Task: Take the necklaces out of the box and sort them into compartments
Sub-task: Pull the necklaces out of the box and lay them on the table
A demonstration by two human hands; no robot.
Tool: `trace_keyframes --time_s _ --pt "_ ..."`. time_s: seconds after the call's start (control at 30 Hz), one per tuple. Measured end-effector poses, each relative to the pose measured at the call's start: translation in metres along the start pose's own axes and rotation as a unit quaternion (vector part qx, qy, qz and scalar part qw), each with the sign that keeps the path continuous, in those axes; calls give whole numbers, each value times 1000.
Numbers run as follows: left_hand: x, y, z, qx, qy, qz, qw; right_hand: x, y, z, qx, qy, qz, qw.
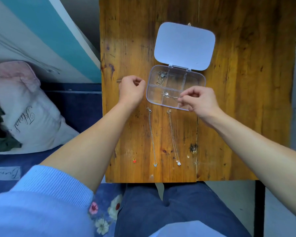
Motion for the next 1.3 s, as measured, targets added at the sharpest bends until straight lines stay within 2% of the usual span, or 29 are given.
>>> trace_keyframes --time_s 0.1,0.23,0.37,0.6,0.8,0.93,1.03,1.1,1.17,1.23,1.3 --pt "-27 -6 -6 -4 -121 108 987 -23 10 -14 4 -91 71 993" --pt "-41 -43 -26 129 -233 252 930 -45 19 -27 5 -175 179 968" --pt "-35 -74 -45 215 -288 350 865 -59 32 -36 -20 -193 223 955" --pt "-41 -110 -64 232 -371 431 789 -75 53 -54 -14 -203 265 942" --pt "-43 -129 -67 203 -386 405 804 -115 69 -65 -36 -253 218 942" --pt "-40 -135 -64 199 -368 346 840 -150 73 -67 -78 -296 108 946" --pt "-42 -137 -65 157 -389 309 853 -164 80 -67 -139 -271 99 947" --pt "-45 -139 -73 109 -447 299 836 -165 90 -69 -197 -219 86 952" --pt "-41 -146 -86 91 -504 308 802 -168 100 -73 -253 -161 31 953" --pt "-34 -157 -99 111 -535 304 780 -174 105 -81 -288 -134 -24 948" --pt "-24 -170 -107 172 -512 296 788 -185 103 -89 -299 -136 -44 944"
Point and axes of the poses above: each hand's wrist, its own z-axis towards the middle knuckle, its own y-axis out of the back of the hand, x = y × z, the point moved 4 cm from there along z, towards the middle knuckle, and after that the axes turned 4 degrees about -y, right-handed, at the moved point
